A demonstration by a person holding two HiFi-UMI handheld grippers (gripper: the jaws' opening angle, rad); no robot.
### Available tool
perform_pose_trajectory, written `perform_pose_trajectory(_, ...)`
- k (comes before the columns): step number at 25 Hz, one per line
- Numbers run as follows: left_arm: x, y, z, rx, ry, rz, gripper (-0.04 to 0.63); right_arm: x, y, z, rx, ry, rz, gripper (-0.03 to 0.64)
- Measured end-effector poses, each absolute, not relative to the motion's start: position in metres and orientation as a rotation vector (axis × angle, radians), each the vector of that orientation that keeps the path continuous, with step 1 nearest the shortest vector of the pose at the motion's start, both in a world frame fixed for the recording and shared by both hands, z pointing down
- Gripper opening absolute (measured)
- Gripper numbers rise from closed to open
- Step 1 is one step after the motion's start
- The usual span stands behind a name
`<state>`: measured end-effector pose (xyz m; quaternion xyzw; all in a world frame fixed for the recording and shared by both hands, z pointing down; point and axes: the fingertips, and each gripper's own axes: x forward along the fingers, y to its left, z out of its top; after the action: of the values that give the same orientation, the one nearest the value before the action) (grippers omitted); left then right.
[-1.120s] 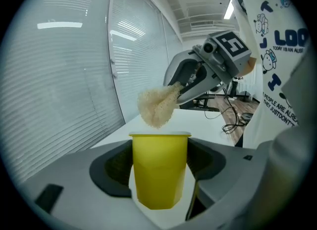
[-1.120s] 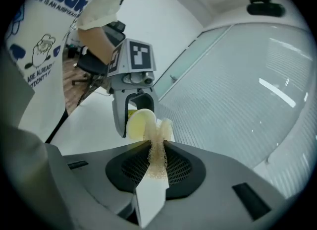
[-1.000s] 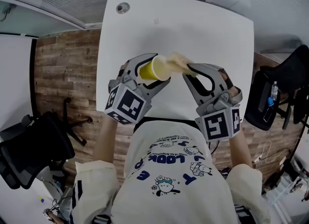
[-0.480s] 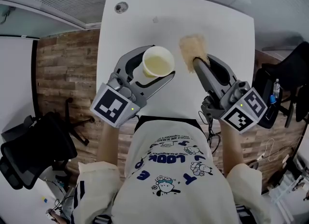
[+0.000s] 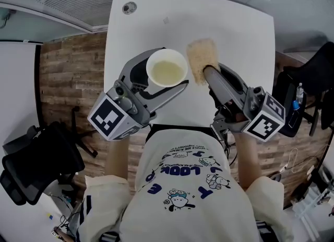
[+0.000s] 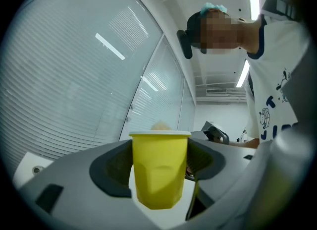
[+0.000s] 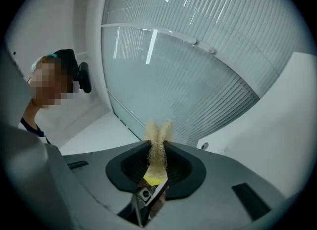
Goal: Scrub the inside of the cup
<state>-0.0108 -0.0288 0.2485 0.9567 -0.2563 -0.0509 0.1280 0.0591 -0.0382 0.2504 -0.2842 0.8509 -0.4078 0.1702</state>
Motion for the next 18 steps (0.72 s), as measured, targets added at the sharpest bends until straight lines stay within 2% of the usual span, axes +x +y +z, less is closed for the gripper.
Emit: perform_pose_trajectory(18, 0.001, -0.024, 0.224, 2.825, -0.741, -0.242, 0.35, 0.051, -0.029, 0.254, -0.786, 2.275, -1.293, 0.074)
